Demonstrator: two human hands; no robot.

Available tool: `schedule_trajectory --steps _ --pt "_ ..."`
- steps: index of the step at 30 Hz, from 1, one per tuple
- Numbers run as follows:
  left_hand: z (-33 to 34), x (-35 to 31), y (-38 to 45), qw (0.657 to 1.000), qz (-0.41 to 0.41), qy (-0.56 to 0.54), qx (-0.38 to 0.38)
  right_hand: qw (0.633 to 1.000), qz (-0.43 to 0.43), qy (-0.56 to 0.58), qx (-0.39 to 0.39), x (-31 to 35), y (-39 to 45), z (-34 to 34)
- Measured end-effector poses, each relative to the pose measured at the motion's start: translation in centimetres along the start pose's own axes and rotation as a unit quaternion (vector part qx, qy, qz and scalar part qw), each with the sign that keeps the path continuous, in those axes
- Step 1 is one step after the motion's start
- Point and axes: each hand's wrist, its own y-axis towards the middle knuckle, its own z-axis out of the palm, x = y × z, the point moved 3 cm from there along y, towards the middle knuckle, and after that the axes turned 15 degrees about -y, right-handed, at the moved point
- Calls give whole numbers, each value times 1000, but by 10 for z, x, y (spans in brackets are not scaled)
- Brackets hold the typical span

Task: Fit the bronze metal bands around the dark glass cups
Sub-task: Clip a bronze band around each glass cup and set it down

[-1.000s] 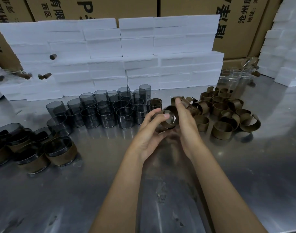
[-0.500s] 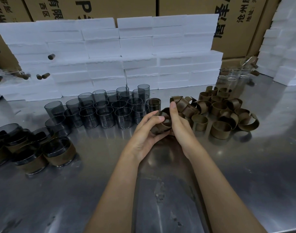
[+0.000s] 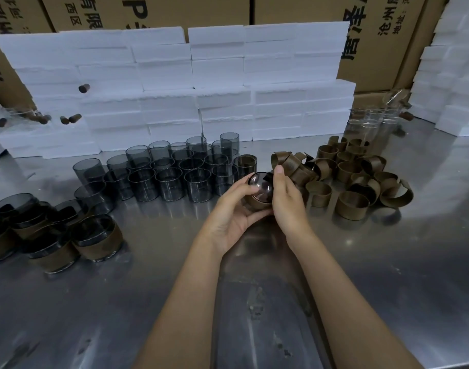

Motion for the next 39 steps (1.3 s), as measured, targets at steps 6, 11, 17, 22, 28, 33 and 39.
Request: schedule_trajectory --steps 6,11,17,22,28,33,39 --pt "-3 -2 6 988 67 26 -137 999 -43 -7 3 1 -3 9" --pt "-4 -3 2 983 73 59 -160 970 118 211 41 2 -6 9" --pt "8 13 3 977 86 101 -169 957 167 235 20 -2 -9 2" --pt "1 14 5 971 119 94 -182 964 142 224 22 -1 -8 9" --pt "3 13 4 973 122 95 -173 969 125 207 44 -1 -8 8" --pt "3 12 5 975 122 106 -155 970 131 200 48 4 -12 7" --pt "8 10 3 972 118 171 -107 972 121 200 -12 10 -10 -4"
